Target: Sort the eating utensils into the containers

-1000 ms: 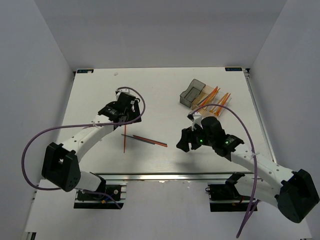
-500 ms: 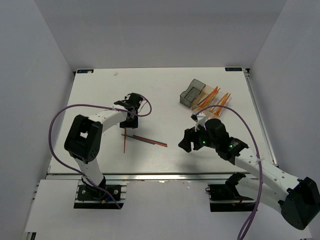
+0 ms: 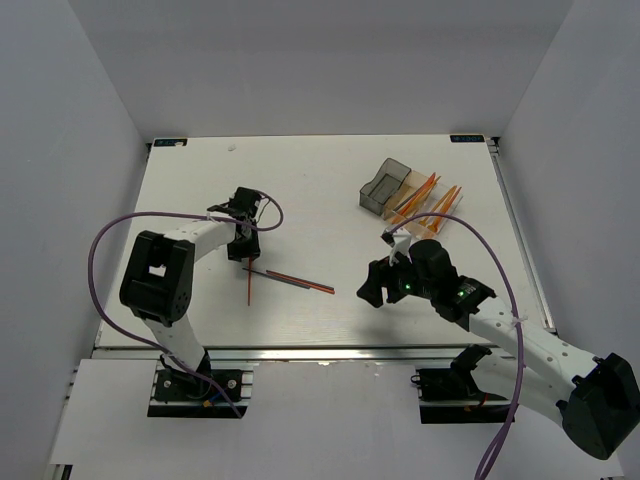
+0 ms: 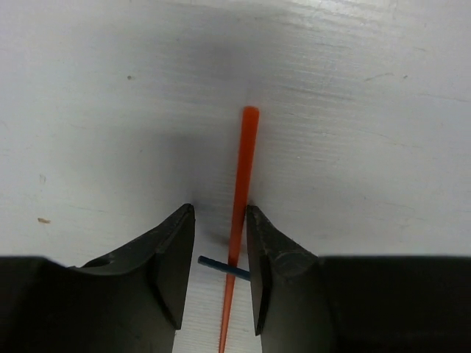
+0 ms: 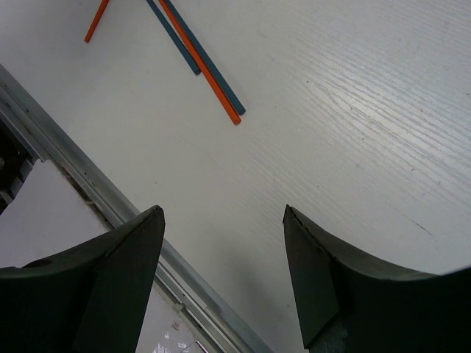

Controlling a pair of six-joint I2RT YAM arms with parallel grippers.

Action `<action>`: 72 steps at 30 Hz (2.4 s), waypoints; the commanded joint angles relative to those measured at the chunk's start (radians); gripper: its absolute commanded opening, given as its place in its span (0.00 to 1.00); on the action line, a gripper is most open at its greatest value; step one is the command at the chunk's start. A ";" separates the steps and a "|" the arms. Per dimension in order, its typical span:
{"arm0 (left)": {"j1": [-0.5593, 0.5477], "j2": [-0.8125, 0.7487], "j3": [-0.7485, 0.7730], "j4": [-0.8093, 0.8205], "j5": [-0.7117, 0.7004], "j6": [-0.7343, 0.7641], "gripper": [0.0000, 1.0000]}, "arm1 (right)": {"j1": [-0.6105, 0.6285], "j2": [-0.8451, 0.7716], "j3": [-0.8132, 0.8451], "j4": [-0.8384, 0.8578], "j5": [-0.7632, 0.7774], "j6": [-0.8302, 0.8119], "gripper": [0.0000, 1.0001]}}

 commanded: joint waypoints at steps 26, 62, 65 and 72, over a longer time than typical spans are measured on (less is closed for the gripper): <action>0.169 -0.023 -0.067 -0.092 -0.322 -0.105 0.00 | 0.011 -0.076 -0.010 0.035 -0.025 0.023 0.70; -0.017 -0.774 -0.337 0.371 0.552 -0.338 0.00 | 0.248 0.584 0.286 0.764 0.005 0.396 0.76; -0.017 -0.797 -0.353 0.394 0.573 -0.355 0.00 | 0.258 0.617 0.311 0.755 0.016 0.400 0.75; -0.018 -0.825 -0.361 0.419 0.612 -0.358 0.00 | 0.262 0.697 0.388 0.778 -0.016 0.425 0.61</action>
